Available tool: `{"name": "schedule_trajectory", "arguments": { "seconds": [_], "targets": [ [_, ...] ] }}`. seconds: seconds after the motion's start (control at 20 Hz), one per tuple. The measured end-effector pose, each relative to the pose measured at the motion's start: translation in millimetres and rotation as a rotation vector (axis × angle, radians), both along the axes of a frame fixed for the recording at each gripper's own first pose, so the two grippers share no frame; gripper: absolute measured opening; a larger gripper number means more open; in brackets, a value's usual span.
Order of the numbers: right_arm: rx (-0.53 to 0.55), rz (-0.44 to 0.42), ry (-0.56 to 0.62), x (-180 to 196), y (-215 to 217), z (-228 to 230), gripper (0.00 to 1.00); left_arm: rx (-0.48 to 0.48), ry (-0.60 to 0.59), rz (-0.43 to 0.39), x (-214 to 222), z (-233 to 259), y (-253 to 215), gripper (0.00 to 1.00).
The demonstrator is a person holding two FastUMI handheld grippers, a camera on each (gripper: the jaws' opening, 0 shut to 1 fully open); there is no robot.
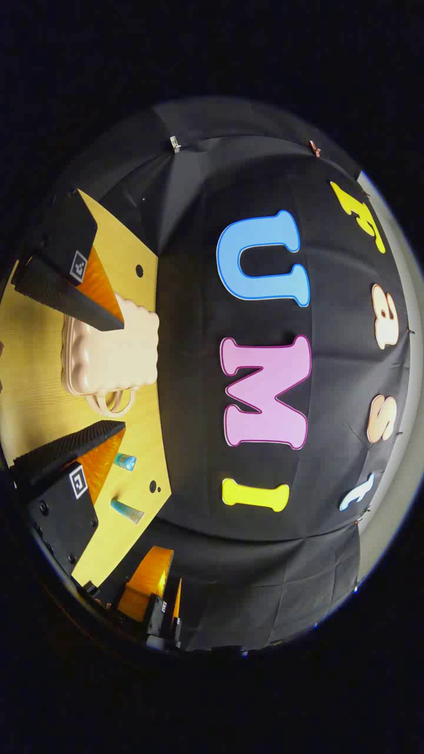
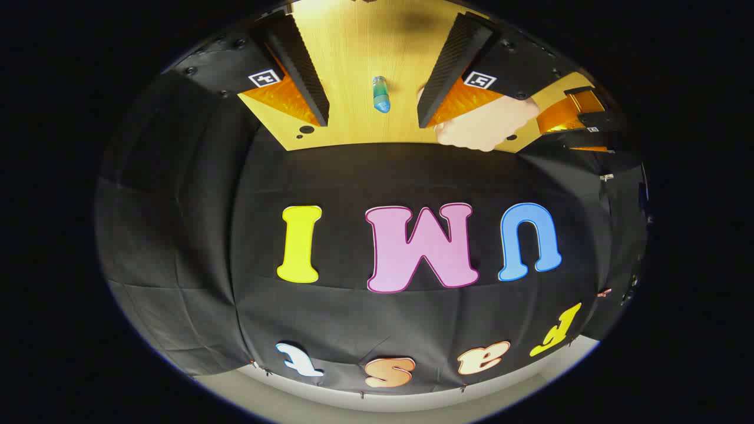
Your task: First open the suitcase, pack the skin care products into it, and then close the suitcase.
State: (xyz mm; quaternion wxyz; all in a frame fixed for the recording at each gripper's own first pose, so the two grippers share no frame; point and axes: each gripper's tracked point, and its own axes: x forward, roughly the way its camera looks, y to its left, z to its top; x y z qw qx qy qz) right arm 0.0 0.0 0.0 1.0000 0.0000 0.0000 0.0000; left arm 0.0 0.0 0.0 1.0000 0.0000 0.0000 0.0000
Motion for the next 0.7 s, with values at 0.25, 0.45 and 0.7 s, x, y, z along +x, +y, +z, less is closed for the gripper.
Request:
{"name": "schedule_trajectory", "arguments": {
  "seconds": [0.25, 0.45, 0.7],
  "targets": [
    [0.004, -0.001, 0.004, 1, 0, -3, 0.96, -0.006, -0.010, -0.004, 1, 2, 1, 0.96],
    [0.004, -0.001, 0.006, 1, 2, -5, 0.96, -0.004, -0.018, -0.006, 1, 3, 2, 0.96],
    [-0.023, 0.040, 0.012, -5, 18, -12, 0.96, -0.008, -0.031, -0.009, 0, 6, 3, 0.96]
  ]
}}
